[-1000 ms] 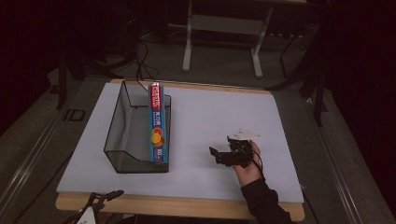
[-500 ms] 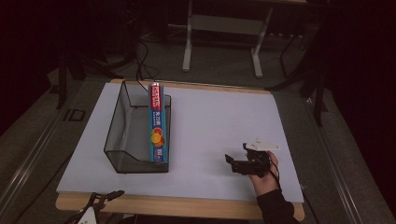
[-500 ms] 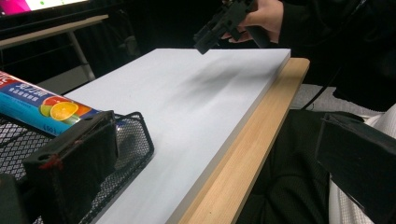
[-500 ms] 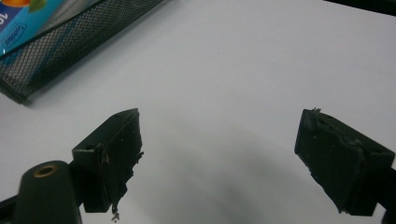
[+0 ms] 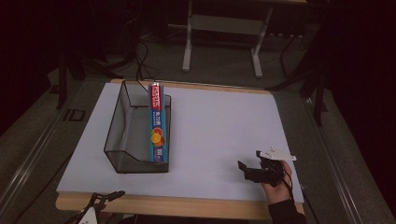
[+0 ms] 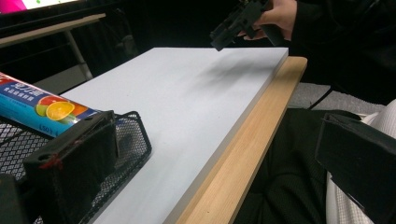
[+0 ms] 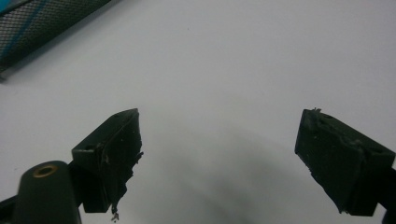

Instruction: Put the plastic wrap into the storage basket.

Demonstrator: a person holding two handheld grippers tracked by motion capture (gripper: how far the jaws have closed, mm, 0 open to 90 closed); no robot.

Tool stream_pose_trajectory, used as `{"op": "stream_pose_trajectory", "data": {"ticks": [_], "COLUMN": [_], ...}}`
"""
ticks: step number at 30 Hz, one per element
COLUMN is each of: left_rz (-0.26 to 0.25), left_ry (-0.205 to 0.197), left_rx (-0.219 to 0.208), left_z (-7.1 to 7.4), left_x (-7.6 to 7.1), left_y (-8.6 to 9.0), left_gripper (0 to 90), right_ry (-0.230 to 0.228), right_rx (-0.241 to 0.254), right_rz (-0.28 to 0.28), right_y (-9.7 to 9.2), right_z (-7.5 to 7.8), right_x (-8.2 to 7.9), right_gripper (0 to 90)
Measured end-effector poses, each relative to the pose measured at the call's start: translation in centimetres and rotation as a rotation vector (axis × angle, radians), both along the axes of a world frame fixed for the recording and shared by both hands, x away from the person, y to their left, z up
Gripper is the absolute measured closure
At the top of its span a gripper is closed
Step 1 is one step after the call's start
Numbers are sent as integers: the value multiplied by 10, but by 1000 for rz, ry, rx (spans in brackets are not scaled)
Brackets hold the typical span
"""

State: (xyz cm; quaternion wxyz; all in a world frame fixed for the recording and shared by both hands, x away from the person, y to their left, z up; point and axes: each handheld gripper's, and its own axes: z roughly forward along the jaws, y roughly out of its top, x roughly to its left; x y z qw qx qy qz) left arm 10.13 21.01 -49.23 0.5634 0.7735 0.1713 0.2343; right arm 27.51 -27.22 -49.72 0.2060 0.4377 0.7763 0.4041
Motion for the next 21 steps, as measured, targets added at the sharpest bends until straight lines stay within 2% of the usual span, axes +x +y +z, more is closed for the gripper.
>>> {"op": "stream_pose_trajectory", "data": {"ticks": [7, 14, 21], "left_rz": [-3, -5, -5], "left_ry": [0, 3, 7], "left_rx": [3, 5, 6], "left_z": [0, 0, -1], "left_x": [0, 0, 0], "left_y": [0, 0, 0], "left_gripper": [1, 1, 1], "right_ry": [1, 4, 17], "right_rx": [1, -15, -7], "right_rz": [-10, -3, -3], "right_y": [-5, -4, -4], "right_z": [-3, -8, -10], "right_x": [-11, -8, -7], "right_gripper": [141, 148, 149]}}
